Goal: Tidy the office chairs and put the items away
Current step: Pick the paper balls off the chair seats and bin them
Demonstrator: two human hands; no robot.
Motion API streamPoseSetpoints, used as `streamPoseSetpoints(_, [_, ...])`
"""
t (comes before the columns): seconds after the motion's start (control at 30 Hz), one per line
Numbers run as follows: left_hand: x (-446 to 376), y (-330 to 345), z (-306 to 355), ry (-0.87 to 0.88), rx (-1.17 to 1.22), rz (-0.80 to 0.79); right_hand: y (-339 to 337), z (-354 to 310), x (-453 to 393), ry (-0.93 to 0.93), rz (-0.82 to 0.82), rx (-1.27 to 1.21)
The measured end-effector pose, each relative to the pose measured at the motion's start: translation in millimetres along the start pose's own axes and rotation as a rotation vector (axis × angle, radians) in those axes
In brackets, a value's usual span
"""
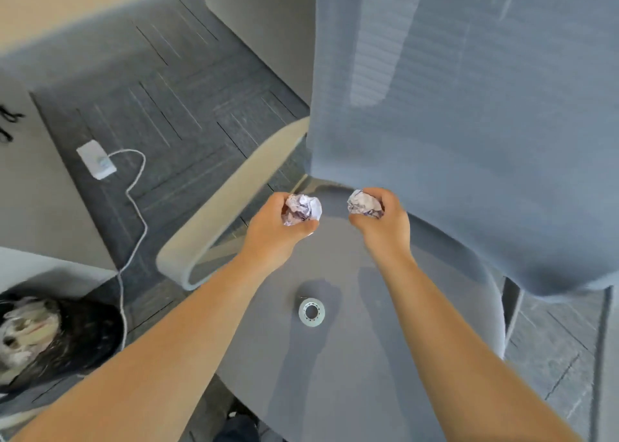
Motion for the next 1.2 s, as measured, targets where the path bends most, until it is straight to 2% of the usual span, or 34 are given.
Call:
streamPoseSetpoints(0.07, [15.4,-25.4,24.0,0.032,0.006,0.038,0.6,-33.9,14.2,-0.056,-0.026,-0.011])
streamPoseSetpoints(0.2, [47.7,-91.6,48.6,0.056,0.006,0.262,23.4,-95.4,44.2,-0.162,-0.117,0.007])
streamPoseSetpoints(0.33, [86.2,-164.6,50.0,-0.008,0.083,0.407,74.1,-143.3,76.2,-0.253,-0.254,0.030])
streamPoseSetpoints(0.5, [145.0,-252.7,24.0,-0.035,0.247,0.665,158.3,-190.7,125.2,-0.329,-0.468,0.063])
streamPoseSetpoints(0.67, [202.1,-339.8,-30.9,-0.112,0.324,0.873,258.3,-218.2,181.2,-0.375,-0.642,0.146])
streamPoseSetpoints(0.93, [244.9,-455.2,-159.1,-0.327,0.339,0.868,412.6,-199.8,243.6,-0.305,-0.739,0.259])
streamPoseSetpoints(1.2, [230.6,-512.9,-293.7,-0.510,0.248,0.795,527.9,-114.9,254.8,-0.142,-0.777,0.365])
Point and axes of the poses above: each hand's wrist, its own x-axis away from the middle knuckle, its own y-axis out of the palm, z = x × y, the point moved 1 cm from there along -x, towards the middle knuckle, and after that the axes turned 9 degrees about x, right-handed, at the moved point
